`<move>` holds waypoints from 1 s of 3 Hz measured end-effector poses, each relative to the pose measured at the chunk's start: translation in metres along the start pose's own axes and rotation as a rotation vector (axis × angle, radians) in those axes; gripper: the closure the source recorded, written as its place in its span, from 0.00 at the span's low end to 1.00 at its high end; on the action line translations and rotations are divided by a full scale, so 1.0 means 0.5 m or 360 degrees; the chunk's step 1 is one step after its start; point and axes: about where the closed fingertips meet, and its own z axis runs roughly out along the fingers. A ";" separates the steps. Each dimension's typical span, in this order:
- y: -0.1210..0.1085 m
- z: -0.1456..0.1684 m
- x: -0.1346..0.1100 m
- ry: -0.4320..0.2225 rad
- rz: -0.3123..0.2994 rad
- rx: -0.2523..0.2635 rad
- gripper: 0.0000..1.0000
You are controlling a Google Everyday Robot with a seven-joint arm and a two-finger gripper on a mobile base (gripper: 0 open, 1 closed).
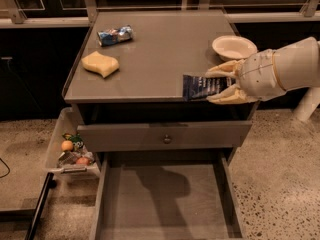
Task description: Pick rxbar blueberry from middle drawer and place on counter
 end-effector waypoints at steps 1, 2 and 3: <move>0.000 0.000 0.000 0.0000 0.0000 0.0000 1.00; -0.055 0.016 0.014 -0.0001 0.0020 0.0075 1.00; -0.139 0.042 0.037 -0.0052 0.0088 0.0160 1.00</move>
Offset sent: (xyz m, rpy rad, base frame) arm 0.0701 -0.0076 0.0140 0.0492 -0.0712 -0.0905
